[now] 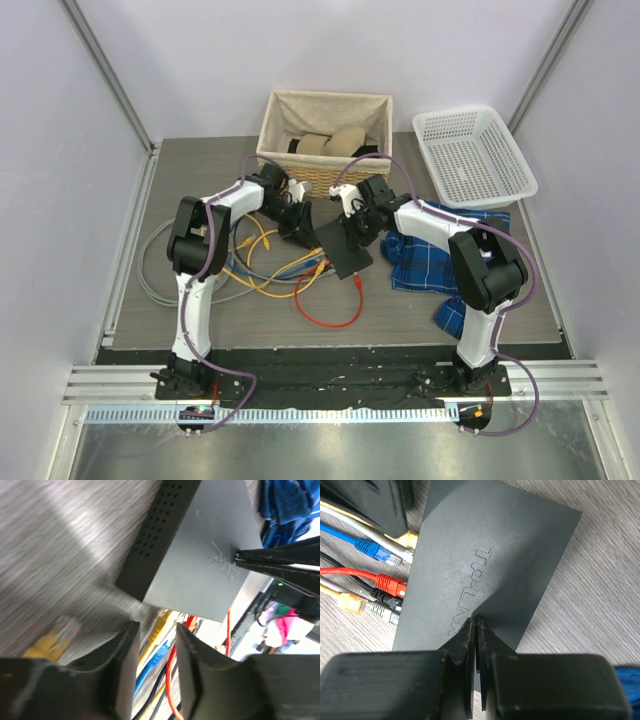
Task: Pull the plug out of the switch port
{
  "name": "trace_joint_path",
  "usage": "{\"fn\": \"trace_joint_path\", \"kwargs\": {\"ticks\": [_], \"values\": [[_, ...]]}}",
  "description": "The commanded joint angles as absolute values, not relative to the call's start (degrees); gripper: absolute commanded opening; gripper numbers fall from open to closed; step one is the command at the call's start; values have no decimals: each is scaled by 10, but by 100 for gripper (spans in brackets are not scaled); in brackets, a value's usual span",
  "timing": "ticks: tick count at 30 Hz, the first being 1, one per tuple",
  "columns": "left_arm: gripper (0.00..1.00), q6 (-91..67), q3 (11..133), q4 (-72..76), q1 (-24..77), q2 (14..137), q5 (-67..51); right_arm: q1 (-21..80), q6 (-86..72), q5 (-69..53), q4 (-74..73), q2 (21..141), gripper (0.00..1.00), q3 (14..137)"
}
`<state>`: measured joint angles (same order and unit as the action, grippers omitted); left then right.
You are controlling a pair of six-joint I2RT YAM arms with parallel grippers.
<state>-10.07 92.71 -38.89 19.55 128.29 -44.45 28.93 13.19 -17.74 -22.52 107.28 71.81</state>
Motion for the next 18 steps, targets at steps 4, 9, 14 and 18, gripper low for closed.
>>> {"fn": "trace_joint_path", "kwargs": {"ticks": [4,9,14,18], "values": [[47,-88,906,-386,198,1314,-434,296,143,-141,-273,1105,8,698],[44,-91,925,-395,221,1346,-439,296,145,-139,-277,1103,8,698],[39,-89,946,-405,225,1365,-444,296,147,-139,-278,1100,8,694],[32,-87,946,-404,226,1370,-446,296,147,-140,-276,1101,8,693]]}}
